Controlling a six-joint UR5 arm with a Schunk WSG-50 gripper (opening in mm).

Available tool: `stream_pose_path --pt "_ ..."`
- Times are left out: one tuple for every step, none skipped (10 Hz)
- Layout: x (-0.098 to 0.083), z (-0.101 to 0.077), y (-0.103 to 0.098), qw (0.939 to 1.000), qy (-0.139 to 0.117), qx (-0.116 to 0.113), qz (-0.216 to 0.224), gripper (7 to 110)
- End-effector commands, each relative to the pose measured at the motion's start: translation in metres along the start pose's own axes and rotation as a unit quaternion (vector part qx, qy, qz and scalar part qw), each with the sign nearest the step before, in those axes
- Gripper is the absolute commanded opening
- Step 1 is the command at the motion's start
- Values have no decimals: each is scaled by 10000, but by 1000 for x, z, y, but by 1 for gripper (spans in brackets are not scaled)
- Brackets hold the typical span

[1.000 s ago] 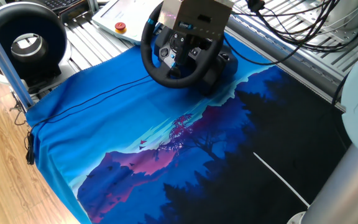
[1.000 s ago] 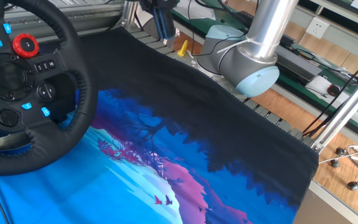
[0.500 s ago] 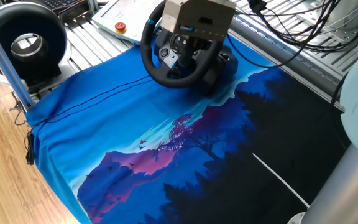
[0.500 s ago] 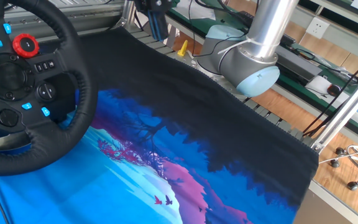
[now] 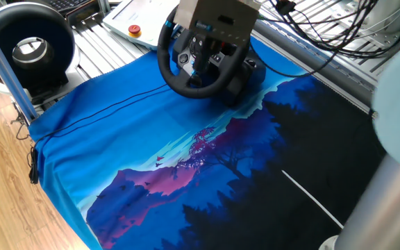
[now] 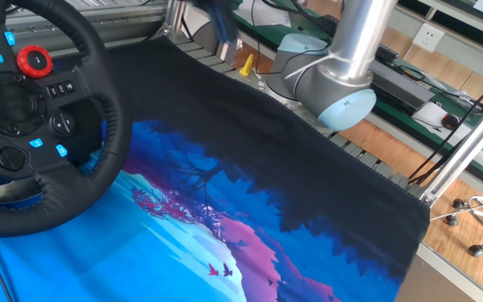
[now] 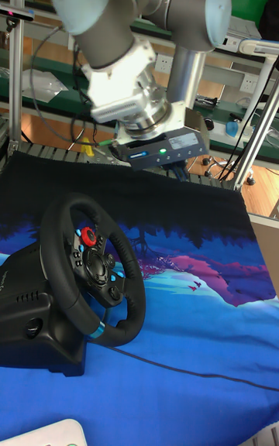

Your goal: Rotate the steering wheel 90 degrees clockwise

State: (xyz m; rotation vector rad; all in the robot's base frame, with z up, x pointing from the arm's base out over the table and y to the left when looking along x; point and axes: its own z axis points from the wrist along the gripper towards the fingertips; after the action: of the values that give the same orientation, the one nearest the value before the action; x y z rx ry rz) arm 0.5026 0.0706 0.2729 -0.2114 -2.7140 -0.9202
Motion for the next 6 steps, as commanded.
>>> stream_pose_path --pt "-34 -55 -24 9988 209 -280 -353 7" --pt "-47 -61 -37 9984 151 -316 -440 7" --pt "-55 -58 -51 9991 41 -146 -392 7" --pt "-52 -58 -60 9996 61 65 -272 7" --pt "-43 -57 -60 9997 85 170 -181 7" --pt "-32 -52 -56 9996 103 252 -48 7"
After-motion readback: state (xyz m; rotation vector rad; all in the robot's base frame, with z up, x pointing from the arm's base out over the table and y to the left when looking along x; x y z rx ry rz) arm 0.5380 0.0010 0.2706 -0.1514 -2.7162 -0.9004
